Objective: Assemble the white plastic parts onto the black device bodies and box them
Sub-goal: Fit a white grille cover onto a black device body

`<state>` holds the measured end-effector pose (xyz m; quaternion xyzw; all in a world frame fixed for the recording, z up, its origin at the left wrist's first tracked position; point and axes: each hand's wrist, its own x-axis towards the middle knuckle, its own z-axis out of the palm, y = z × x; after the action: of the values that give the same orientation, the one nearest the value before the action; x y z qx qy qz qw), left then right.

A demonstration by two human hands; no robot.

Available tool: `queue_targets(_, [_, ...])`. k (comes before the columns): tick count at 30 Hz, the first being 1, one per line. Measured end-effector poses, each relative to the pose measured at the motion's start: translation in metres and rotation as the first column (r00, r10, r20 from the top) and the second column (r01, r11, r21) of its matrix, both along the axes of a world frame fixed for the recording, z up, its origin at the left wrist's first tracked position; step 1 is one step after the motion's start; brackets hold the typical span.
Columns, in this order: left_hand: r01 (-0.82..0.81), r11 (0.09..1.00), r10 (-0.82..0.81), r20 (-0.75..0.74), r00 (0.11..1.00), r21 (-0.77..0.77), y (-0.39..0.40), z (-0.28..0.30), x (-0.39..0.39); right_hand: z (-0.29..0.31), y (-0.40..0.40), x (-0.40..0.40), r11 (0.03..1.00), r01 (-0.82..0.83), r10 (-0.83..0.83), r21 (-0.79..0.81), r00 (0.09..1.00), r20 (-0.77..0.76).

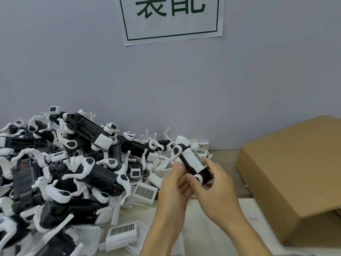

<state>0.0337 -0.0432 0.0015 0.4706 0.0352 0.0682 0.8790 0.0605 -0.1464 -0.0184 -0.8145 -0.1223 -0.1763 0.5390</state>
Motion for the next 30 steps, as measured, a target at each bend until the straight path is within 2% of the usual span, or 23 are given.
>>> queue_targets(2, [-0.023,0.994,0.02,0.032,0.999,0.106,0.0,0.001,-0.001,-0.001,-0.003,0.002,0.998,0.033,-0.034,0.05,0.999,0.028])
queue_targets(5, [-0.278,0.893,0.246,0.135,0.96,0.354,0.007,0.0,-0.003,-0.002,-0.013,0.006,0.984,0.06,-0.063,0.169,0.998,0.013])
queue_targets(7, [-0.457,0.803,0.404,0.215,0.889,0.382,0.015,0.002,-0.005,-0.003,-0.022,0.01,0.949,0.077,-0.041,0.307,0.992,-0.119])
queue_targets(9, [-0.536,0.749,0.471,0.257,0.844,0.389,0.021,0.004,-0.006,0.001,-0.03,0.01,0.852,0.082,0.106,0.517,0.94,-0.324])
queue_targets(10, [-0.529,0.75,0.46,0.262,0.848,0.396,0.021,0.004,-0.007,0.005,-0.033,0.008,0.784,0.073,0.229,0.617,0.889,-0.396])
queue_targets(12, [-0.427,0.82,0.357,0.242,0.902,0.381,0.019,0.003,-0.007,0.01,-0.035,0.003,0.684,0.021,0.453,0.729,0.771,-0.447])
queue_targets(14, [-0.284,0.892,0.22,0.21,0.953,0.351,0.016,0.003,-0.008,0.012,-0.034,0.0,0.643,-0.05,0.574,0.764,0.692,-0.438])
queue_targets(16, [-0.206,0.921,0.15,0.188,0.971,0.33,0.014,0.002,-0.008,0.011,-0.032,-0.001,0.637,-0.112,0.624,0.763,0.657,-0.424])
queue_targets(18, [-0.207,0.931,0.163,0.166,0.973,0.3,0.014,0.002,-0.007,0.011,-0.033,-0.002,0.665,-0.134,0.614,0.734,0.658,-0.436])
queue_targets(21, [-0.228,0.942,0.202,0.129,0.971,0.245,0.019,0.002,-0.008,0.012,-0.036,-0.002,0.704,-0.166,0.574,0.69,0.705,-0.416])
queue_targets(25, [-0.231,0.949,0.229,0.036,0.973,0.213,0.027,0.005,-0.006,0.018,-0.042,-0.002,0.684,-0.236,0.567,0.691,0.767,-0.3])
queue_targets(30, [-0.121,0.949,0.124,0.007,0.992,0.291,0.021,0.004,-0.007,0.022,-0.052,-0.002,0.652,-0.294,0.574,0.699,0.793,-0.202])
